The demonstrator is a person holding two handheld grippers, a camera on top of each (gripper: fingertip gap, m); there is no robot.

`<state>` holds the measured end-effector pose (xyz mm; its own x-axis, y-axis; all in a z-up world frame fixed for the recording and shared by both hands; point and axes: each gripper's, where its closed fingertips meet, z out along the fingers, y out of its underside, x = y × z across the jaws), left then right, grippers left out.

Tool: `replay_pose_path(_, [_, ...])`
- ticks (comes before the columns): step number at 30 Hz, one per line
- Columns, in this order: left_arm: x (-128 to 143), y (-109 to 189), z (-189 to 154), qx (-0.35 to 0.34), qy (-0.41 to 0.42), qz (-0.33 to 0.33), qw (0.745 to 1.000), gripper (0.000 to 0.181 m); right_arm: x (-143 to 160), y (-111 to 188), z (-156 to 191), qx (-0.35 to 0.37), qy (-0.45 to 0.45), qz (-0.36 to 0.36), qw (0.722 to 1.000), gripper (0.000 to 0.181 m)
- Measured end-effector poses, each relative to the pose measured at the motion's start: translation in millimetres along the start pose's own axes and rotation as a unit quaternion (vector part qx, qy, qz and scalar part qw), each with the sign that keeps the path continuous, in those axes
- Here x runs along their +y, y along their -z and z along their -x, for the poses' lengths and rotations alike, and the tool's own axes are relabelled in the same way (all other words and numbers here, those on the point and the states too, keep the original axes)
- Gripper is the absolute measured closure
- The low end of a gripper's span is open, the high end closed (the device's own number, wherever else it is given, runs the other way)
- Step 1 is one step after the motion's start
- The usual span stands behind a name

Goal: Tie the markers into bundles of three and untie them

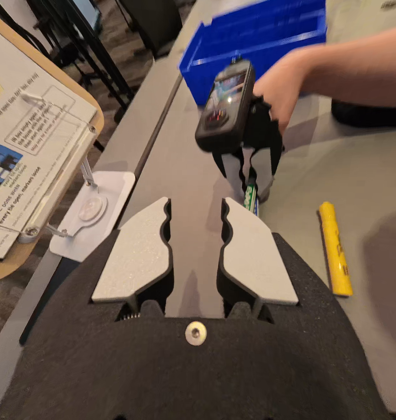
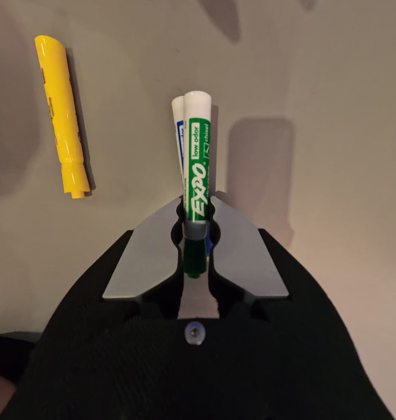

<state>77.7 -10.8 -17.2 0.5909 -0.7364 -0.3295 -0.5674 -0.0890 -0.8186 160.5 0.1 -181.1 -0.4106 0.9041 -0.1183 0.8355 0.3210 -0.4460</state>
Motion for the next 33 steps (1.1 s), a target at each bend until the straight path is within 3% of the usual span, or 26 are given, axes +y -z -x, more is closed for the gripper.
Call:
replay_pose_path(7, [40,-21,-28,0.085,0.021,0.096,0.992,0.139,-4,1,0,-0.046,-0.024,-0.063,0.997,0.162])
replay_pose_path(12, [52,-49,-45,0.092,-0.050,0.147,0.984,0.121,-4,4,4,-0.117,-0.096,-0.079,0.985,0.162])
replay_pose_path(18, [73,-74,-57,0.086,-0.098,0.211,0.969,0.114,-12,16,7,-0.205,-0.180,-0.133,0.953,0.163])
replay_pose_path(25, [85,-86,-65,0.104,-0.100,0.233,0.962,0.114,-32,19,17,-0.283,-0.253,-0.151,0.913,0.162])
replay_pose_path(33, [91,-90,-71,0.137,-0.080,0.236,0.959,0.128,-43,22,18,-0.315,-0.298,-0.128,0.892,0.162])
